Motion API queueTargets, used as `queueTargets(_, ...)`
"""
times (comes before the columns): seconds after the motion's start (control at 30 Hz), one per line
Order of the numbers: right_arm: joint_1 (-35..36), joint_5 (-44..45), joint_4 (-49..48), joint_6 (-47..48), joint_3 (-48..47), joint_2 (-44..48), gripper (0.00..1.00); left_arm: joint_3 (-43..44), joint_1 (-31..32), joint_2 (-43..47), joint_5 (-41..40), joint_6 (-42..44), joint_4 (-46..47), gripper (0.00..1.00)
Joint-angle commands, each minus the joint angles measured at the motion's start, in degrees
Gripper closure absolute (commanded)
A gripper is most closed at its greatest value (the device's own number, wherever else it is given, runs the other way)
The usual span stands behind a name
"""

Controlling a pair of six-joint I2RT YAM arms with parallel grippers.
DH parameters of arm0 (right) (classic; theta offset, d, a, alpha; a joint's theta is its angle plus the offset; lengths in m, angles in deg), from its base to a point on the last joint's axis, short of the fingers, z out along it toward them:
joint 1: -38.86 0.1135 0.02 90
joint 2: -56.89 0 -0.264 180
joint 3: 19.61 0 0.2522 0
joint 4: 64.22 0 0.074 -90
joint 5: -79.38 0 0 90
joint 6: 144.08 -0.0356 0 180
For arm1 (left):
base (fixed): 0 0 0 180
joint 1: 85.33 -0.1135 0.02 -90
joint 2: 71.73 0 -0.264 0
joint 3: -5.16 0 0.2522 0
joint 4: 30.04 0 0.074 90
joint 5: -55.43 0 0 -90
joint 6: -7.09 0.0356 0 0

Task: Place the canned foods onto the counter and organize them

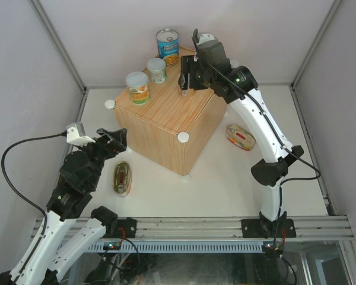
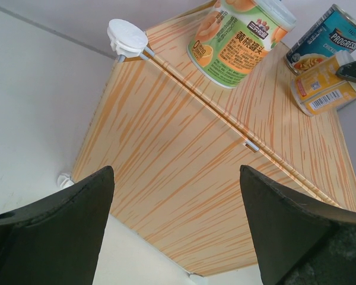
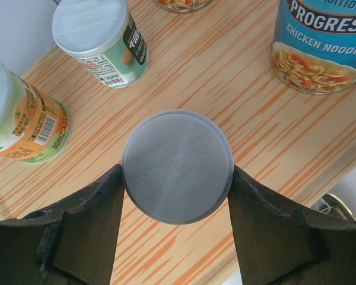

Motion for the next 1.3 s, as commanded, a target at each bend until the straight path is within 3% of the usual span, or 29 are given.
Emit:
queueTargets(0.0,-0.4,-0.5,-5.2,1.1,-3.5,-0.1,0.7,3.2,-0.3,-0.7,1.3,1.5,2.4,0.1)
queueTargets(0.27,-0.6,-1.1,-4.4,1.0,-3.9,-1.7,0.65,3.2,-0.3,-1.6,2.0,2.0,3.1,0.1)
queueTargets(0.63,-0.8,-2.4,-5.3,1.5,-2.6,-2.4,0.43,2.9,-0.3,-2.5,2.0,2.2,3.7,0.1)
queueTargets(0.87,-0.8,-2.8,-5.8,1.5,-2.1,-2.8,0.22,2.6,-0.3,-2.6,1.9,2.3,3.8,0.1)
queueTargets(1.27,-1.0,-2.3,-7.1,1.6,-1.9,-1.1,0.17,3.3,-0.3,-2.7,2.0,2.6,3.8,0.1)
